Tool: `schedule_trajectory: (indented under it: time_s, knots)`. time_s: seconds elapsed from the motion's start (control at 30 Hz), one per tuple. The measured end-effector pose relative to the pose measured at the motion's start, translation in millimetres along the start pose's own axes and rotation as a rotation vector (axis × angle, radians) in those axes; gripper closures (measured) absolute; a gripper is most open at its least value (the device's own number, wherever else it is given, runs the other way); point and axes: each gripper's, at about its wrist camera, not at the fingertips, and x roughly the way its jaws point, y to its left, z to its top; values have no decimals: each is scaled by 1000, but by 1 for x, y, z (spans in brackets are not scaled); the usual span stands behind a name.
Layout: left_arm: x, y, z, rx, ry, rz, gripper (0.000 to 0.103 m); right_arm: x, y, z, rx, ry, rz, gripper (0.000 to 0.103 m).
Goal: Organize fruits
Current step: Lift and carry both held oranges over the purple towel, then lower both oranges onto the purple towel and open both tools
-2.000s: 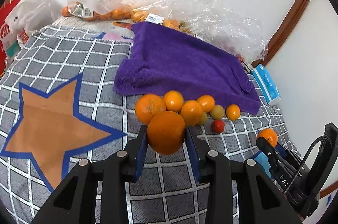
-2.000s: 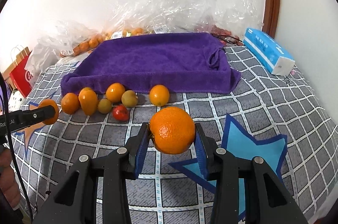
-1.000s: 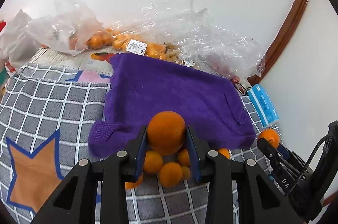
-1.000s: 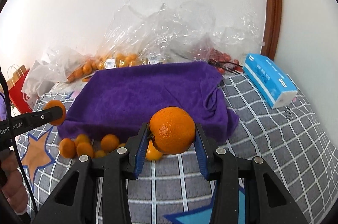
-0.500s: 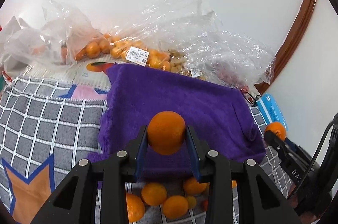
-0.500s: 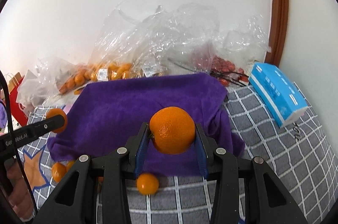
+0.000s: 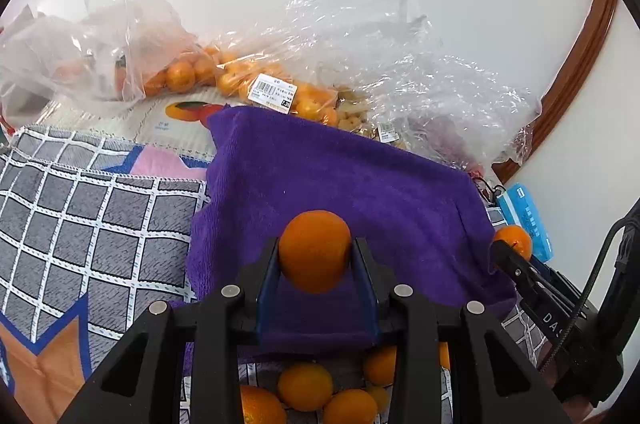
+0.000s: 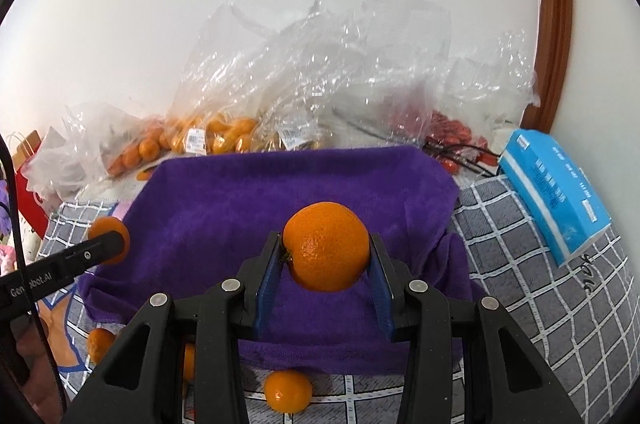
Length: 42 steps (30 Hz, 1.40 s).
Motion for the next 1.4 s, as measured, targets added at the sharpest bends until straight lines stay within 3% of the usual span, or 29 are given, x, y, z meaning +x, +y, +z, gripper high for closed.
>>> schedule_trajectory:
  time_s: [1.4]
  knots:
    - [31, 11, -9, -26, 36, 3, 69, 47, -7, -22, -5, 124, -11, 62]
